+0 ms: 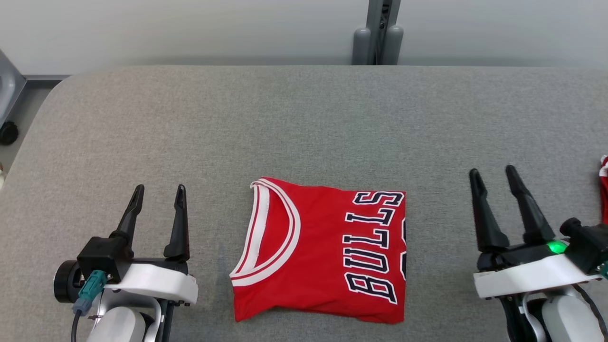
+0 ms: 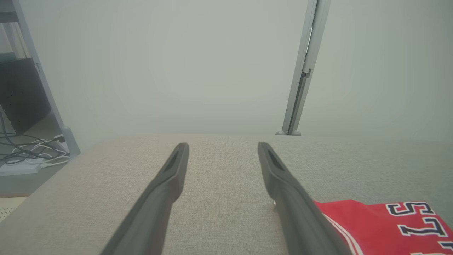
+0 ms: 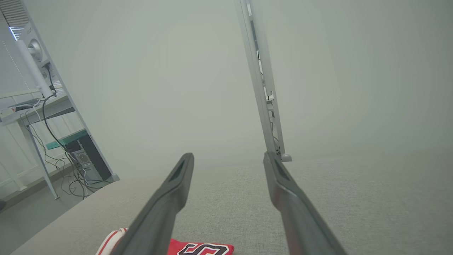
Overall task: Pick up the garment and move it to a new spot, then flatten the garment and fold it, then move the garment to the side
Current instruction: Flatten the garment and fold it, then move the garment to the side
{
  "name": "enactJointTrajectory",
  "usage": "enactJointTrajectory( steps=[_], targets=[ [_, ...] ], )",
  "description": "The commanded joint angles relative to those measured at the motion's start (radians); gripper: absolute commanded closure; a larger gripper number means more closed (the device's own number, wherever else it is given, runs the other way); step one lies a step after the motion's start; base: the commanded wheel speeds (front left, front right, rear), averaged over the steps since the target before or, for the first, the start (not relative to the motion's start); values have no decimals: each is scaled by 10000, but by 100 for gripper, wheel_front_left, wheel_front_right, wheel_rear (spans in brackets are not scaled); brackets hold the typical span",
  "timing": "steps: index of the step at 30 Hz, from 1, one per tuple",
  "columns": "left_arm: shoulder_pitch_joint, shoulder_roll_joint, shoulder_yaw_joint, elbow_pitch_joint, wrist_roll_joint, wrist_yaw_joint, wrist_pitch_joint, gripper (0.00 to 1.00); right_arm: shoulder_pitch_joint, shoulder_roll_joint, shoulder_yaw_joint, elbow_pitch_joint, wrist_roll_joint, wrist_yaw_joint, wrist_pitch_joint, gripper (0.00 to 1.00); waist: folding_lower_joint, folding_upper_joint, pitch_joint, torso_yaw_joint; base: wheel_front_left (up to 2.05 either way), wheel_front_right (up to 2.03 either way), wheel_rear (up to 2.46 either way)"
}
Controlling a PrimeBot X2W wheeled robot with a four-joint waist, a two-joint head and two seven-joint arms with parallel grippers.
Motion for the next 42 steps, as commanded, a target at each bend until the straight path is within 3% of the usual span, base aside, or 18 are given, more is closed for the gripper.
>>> enactJointTrajectory(
  steps=[1, 13, 31, 42],
  targets=[
    [93, 106, 23, -37, 90, 53, 0, 0, 113, -5, -223, 14, -220, 8, -38, 0, 0, -1, -59, -69, 0, 0, 0],
    [785, 415, 23, -306, 96, 318, 173, 0, 1404, 213, -1624, 237, -2011, 8, 128, 0, 0, -1, -665, -539, 0, 0, 0],
    [1076, 563, -121, -589, -2, 454, 413, 0, 2307, 568, -2055, -421, -2254, 8, 737, 0, 0, -1, -924, -510, 0, 0, 0],
    [637, 236, -466, -507, -23, 386, 300, 0, 1928, -190, -525, 713, -1423, 6, 2139, 0, 0, -1, -719, 957, 0, 0, 0]
  ],
)
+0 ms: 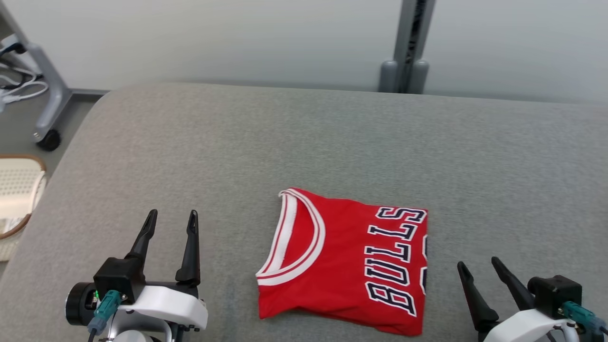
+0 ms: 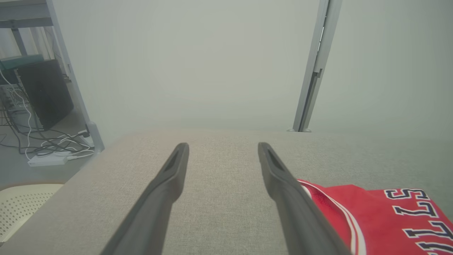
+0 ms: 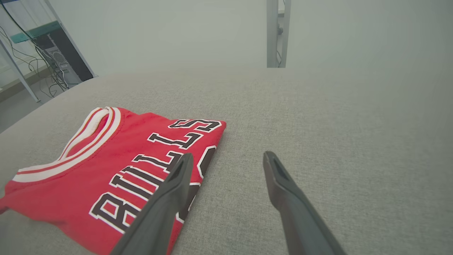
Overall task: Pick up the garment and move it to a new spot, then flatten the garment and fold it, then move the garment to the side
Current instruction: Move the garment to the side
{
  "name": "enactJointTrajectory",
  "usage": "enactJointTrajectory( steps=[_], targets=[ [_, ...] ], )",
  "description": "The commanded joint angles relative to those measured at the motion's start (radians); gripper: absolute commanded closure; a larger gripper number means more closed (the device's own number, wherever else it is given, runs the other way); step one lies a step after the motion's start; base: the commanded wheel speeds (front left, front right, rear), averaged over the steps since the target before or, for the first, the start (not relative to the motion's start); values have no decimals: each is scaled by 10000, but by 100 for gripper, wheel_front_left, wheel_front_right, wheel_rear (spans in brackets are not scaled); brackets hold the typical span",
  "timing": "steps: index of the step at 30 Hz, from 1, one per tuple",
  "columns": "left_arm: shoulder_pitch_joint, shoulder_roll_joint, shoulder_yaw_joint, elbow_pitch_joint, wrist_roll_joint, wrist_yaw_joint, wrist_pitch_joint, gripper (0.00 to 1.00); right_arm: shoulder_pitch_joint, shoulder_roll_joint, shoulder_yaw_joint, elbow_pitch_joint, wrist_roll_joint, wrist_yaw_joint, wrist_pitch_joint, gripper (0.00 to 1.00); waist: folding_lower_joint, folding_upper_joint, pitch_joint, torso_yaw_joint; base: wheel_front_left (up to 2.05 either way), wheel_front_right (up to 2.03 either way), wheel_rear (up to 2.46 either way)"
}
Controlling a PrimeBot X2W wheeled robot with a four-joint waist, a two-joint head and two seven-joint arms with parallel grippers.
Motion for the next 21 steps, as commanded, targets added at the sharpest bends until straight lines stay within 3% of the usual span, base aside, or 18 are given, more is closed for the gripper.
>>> enactJointTrajectory(
  steps=[1, 20, 21],
  targets=[
    [-146, -13, 15, 18, -57, 3, -60, 0, -143, -68, 47, 92, 157, 8, 60, 0, 0, -1, 144, 328, 0, 0, 0],
    [-838, -698, -228, 679, -14, -441, -374, 0, -1577, -478, 773, 2420, 1849, 6, 1500, 0, 0, -1, 1221, 1895, 0, 0, 0],
    [-868, -720, -213, 704, -3, -450, -380, 0, -1602, -475, 821, 2417, 1890, 6, 1583, 51, 0, -1, 1274, 1911, 0, 0, 0]
  ],
)
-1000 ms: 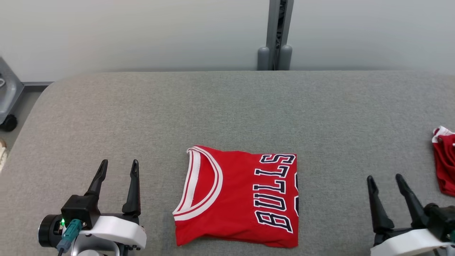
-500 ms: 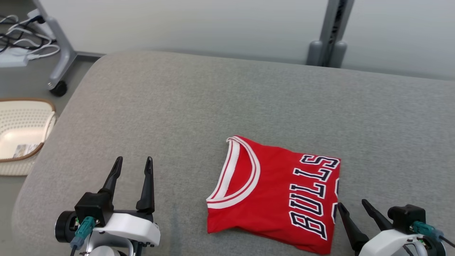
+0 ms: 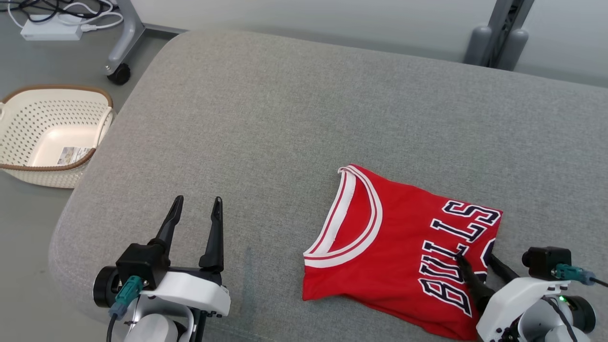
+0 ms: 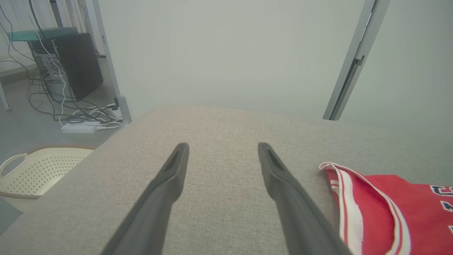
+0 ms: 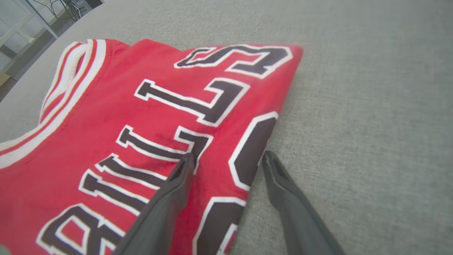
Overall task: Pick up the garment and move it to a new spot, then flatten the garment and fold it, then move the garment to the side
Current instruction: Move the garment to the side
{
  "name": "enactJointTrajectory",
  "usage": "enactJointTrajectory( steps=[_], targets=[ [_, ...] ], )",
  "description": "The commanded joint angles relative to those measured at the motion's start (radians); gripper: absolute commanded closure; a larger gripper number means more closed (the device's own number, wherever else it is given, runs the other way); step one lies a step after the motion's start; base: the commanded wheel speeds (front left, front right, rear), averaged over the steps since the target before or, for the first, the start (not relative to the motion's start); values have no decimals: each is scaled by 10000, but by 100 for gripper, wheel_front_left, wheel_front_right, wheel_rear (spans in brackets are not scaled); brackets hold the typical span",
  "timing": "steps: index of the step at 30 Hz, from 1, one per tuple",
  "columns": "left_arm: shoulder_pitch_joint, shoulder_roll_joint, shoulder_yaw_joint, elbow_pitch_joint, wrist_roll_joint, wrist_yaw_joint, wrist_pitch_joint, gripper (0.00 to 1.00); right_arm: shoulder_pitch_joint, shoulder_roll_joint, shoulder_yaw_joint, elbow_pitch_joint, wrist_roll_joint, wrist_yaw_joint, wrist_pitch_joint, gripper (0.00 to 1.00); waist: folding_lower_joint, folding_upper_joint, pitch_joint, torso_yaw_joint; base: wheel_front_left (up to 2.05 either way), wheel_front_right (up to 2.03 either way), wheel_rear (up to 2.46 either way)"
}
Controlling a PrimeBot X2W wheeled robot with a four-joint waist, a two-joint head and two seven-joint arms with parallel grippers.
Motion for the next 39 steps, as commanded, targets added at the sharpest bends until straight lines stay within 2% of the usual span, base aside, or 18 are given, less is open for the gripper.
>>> enactJointTrajectory(
  steps=[1, 2, 8, 16, 22, 30, 34, 39],
  targets=[
    [-203, -2, 51, 59, 75, -39, -62, 0, -2, -45, 146, 151, 108, 4, 245, 73, -1, 0, 144, 91, 0, 0, 0],
    [-195, -24, 69, 80, 82, -54, -70, 0, -10, -71, 155, 144, 131, 4, 286, 100, -1, 0, 170, 89, 0, 0, 0],
    [-280, -42, 190, 133, 177, -103, -84, 0, -99, -304, 208, -310, -142, 0, -23, 100, -1, 0, 245, -155, 0, 0, 0],
    [-362, 66, 308, -22, 328, -165, -84, 0, 18, -504, 537, -1112, -968, 3, -380, 100, -1, 0, 256, -1134, 0, 0, 0],
    [-469, 289, 338, -286, 511, -147, -70, 0, 181, -402, 444, -1628, -1430, 3, -584, 100, -1, 0, 463, -2632, 0, 0, 0],
    [-786, 742, 247, -723, 741, -157, 352, 0, 178, -264, -122, -1673, -1668, 3, -1068, 100, -1, 0, 867, -4703, 0, 0, 0],
    [-1022, 881, 103, -970, 865, -244, 606, 0, -142, -548, -492, -1639, -1908, 3, -1445, 100, -1, 0, 1137, -5391, 0, 0, 0],
    [-1363, 1030, -74, -1238, 1011, -326, 902, 0, -1064, -1187, -769, -1375, -2310, 3, -1918, 100, -1, 0, 1527, -5906, 0, 0, 0]
  ],
)
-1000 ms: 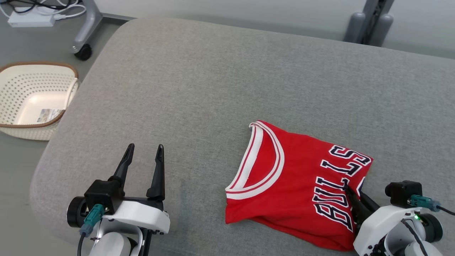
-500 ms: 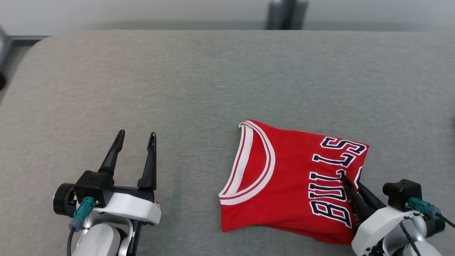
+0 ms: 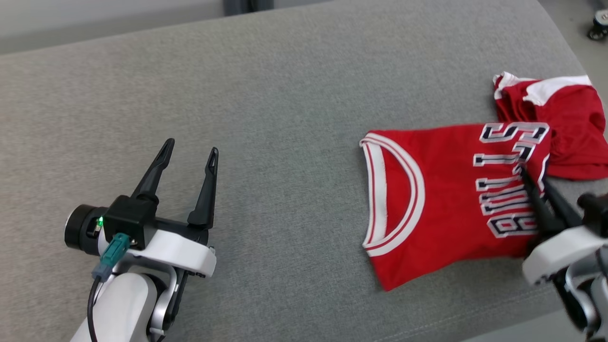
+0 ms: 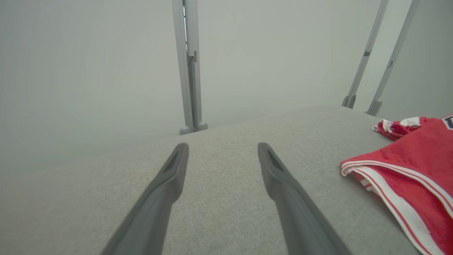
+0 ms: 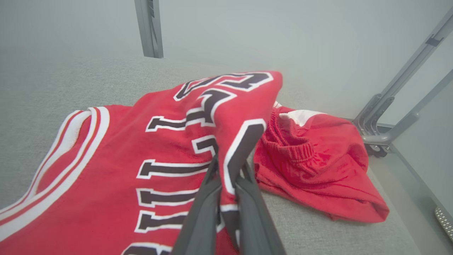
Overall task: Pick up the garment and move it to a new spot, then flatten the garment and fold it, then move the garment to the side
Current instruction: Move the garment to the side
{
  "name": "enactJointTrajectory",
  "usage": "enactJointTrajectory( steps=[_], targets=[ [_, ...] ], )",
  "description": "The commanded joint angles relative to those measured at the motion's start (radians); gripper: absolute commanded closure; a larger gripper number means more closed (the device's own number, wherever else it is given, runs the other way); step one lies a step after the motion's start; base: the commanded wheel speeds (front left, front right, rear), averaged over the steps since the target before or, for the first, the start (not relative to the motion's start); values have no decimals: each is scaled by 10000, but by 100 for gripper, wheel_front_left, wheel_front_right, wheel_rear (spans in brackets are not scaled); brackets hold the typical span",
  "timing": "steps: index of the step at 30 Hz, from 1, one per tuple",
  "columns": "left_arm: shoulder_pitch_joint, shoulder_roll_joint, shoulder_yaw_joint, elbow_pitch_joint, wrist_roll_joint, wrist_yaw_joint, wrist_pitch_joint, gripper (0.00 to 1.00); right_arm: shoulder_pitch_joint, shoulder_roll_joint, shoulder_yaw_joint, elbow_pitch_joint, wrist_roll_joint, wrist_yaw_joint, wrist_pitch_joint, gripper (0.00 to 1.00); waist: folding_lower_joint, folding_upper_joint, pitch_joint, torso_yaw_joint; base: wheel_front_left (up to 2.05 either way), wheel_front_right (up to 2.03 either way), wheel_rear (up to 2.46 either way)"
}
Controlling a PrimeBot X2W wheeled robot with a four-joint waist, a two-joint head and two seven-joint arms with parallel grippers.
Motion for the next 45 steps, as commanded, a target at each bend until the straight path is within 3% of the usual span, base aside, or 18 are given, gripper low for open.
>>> enactJointTrajectory(
  steps=[1, 13, 24, 25, 26, 27, 38, 45],
  targets=[
    [-219, 111, -14, -55, 92, -64, 66, 0, -465, -185, -36, 95, -96, 1, -160, 100, 0, -1, 439, -417, 0, 0, 0],
    [-874, 188, -344, -318, 261, -196, 386, 0, -3708, -1794, -485, 2208, -35, 1, -1128, 100, 0, -1, 1530, -295, 0, 0, 0],
    [-1314, 189, -487, -336, 356, -281, 362, 0, -5233, -2617, -510, 4213, -511, 1, -1464, 100, 0, -1, 2316, -43, 0, 0, 0],
    [-1356, 185, -493, -324, 347, -279, 354, 0, -5337, -2654, -536, 4383, -646, 1, -1511, 88, 0, -1, 2379, -21, 0, 0, 0],
    [-1412, 201, -481, -316, 340, -281, 336, 0, -5434, -2640, -594, 4604, -770, 1, -1516, 56, 0, -1, 2445, -12, 0, 0, 0],
    [-1460, 218, -468, -317, 341, -282, 325, 0, -5535, -2636, -674, 4771, -956, 1, -1573, 0, 0, -1, 2513, -9, 0, 0, 0],
    [-1578, 196, -462, -50, 163, -258, 178, 0, -5612, -1680, -1827, 5760, -1720, 1, -1792, 0, 0, -1, 2339, 57, 0, 0, 0],
    [-1182, 191, -312, 209, 9, -59, -102, 0, -4643, -523, -2502, 3723, -1360, 1, -1778, 0, 0, -1, 1622, 247, 0, 0, 0]
  ],
)
